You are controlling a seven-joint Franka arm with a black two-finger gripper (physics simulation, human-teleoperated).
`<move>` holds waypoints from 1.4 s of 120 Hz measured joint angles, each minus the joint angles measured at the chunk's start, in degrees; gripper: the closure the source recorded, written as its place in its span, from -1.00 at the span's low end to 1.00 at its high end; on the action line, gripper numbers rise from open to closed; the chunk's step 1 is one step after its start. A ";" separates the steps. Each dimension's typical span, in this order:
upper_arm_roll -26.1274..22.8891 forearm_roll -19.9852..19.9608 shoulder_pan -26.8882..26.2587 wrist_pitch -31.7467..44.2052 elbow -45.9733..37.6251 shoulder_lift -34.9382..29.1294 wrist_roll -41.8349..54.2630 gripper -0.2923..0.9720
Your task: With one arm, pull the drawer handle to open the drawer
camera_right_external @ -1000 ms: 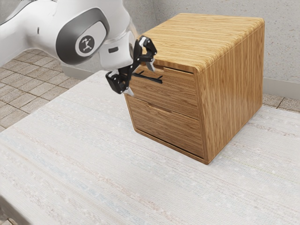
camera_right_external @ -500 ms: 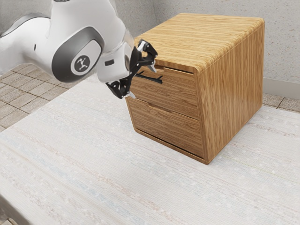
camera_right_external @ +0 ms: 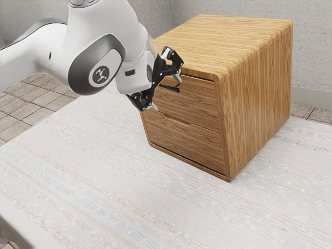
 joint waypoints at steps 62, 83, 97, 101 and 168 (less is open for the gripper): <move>0.05 0.09 3.49 -0.60 -0.42 0.35 0.44 -0.50; -0.17 0.10 4.96 -1.00 -0.38 1.66 0.50 -0.55; -0.04 0.10 5.53 -1.17 -0.52 1.86 0.53 -0.55; -0.08 0.10 5.79 -1.21 -0.65 1.89 0.54 -0.56; 10.74 0.76 11.53 -10.69 -26.30 -41.61 -0.88 -0.52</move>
